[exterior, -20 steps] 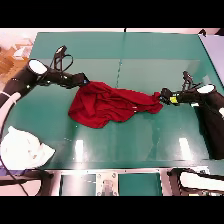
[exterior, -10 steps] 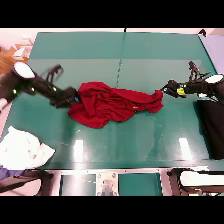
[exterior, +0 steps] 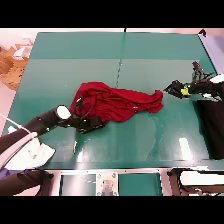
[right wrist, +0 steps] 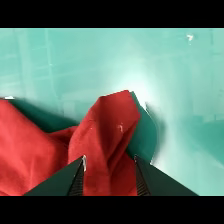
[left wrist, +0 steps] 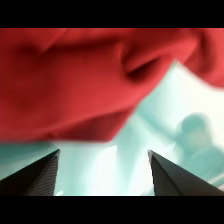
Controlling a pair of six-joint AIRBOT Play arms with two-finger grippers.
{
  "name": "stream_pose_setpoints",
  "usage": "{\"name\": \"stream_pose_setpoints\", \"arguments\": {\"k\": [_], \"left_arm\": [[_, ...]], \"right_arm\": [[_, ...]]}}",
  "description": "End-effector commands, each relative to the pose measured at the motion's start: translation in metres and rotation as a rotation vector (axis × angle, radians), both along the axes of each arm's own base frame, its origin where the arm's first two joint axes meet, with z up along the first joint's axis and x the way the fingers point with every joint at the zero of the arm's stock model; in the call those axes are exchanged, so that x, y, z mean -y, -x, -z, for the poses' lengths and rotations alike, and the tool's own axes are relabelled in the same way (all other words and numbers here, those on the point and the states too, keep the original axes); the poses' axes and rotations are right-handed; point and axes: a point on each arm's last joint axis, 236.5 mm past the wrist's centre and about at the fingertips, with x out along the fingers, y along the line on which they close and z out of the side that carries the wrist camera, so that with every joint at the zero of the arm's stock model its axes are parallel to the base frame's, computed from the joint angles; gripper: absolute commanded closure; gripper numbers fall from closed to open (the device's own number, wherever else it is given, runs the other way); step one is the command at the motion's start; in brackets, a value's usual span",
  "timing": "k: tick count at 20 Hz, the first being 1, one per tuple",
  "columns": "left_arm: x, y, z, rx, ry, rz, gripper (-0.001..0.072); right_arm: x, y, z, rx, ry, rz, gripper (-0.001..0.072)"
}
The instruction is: Fold the shirts.
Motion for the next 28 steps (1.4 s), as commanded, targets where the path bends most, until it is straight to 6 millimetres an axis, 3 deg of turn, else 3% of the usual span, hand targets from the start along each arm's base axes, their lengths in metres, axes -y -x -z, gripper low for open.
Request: {"name": "stream_pose_setpoints", "arguments": {"k": [1, 2, 3, 5, 6, 7, 11, 13, 15, 16, 19, 20, 22, 24, 26, 28], "left_arm": [[0.001, -0.028, 0.02, 0.113, -0.033, -0.119, 0.0069], [-0.001, -0.036, 0.019, 0.143, -0.038, -0.134, 0.0086], [-0.004, -0.042, 0.018, 0.165, -0.043, -0.145, 0.0287], [-0.007, -0.044, 0.019, 0.182, -0.057, -0.134, 0.0348], [-0.007, -0.039, 0.021, 0.161, -0.059, -0.123, 0.0555], [-0.011, -0.034, 0.022, 0.141, -0.069, -0.098, 0.0685], [-0.048, -0.011, 0.026, -0.008, -0.132, 0.012, 0.0685], [-0.071, -0.018, 0.017, -0.001, -0.152, -0.01, 0.0685], [-0.091, -0.03, 0.01, 0.02, -0.161, -0.053, 0.0685], [-0.098, -0.034, 0.008, 0.026, -0.163, -0.054, 0.0685], [-0.114, -0.037, 0.008, 0.03, -0.171, -0.047, 0.0685], [-0.119, -0.039, 0.006, 0.035, -0.178, -0.037, 0.0685], [-0.127, -0.048, -0.015, 0.083, -0.212, 0.014, 0.0685], [-0.134, -0.072, -0.069, 0.208, -0.263, 0.076, 0.0685], [-0.137, -0.097, -0.145, 0.377, -0.291, 0.093, 0.0685], [-0.137, -0.116, -0.247, 0.612, -0.293, 0.089, 0.0685]], "right_arm": [[-0.01, 0.004, 0.004, -0.015, -0.004, -0.023, 0.0339], [-0.013, 0.006, 0.007, -0.023, -0.008, -0.029, 0.0339], [-0.018, 0.008, 0.011, -0.035, -0.012, -0.038, 0.0339], [-0.027, 0.013, 0.022, -0.062, -0.02, -0.056, 0.0339], [-0.032, 0.015, 0.027, -0.075, -0.023, -0.066, 0.0339], [-0.035, 0.015, 0.031, -0.083, -0.026, -0.072, 0.0339], [-0.038, 0.018, 0.033, -0.097, -0.031, -0.083, 0.0341], [-0.042, 0.022, 0.034, -0.113, -0.044, -0.094, 0.0354], [-0.058, 0.033, 0.036, -0.157, -0.104, -0.124, 0.0363], [-0.067, 0.039, 0.038, -0.18, -0.128, -0.138, 0.0395], [-0.086, 0.055, 0.045, -0.225, -0.167, -0.167, 0.0695], [-0.09, 0.054, 0.043, -0.221, -0.182, -0.166, 0.0696], [-0.093, 0.042, 0.018, -0.176, -0.241, -0.151, 0.0697], [-0.093, 0.022, -0.032, -0.077, -0.309, -0.15, 0.0696], [-0.091, 0.002, -0.11, 0.098, -0.36, -0.152, 0.0696], [-0.085, -0.005, -0.192, 0.291, -0.371, -0.142, 0.0696]]}}
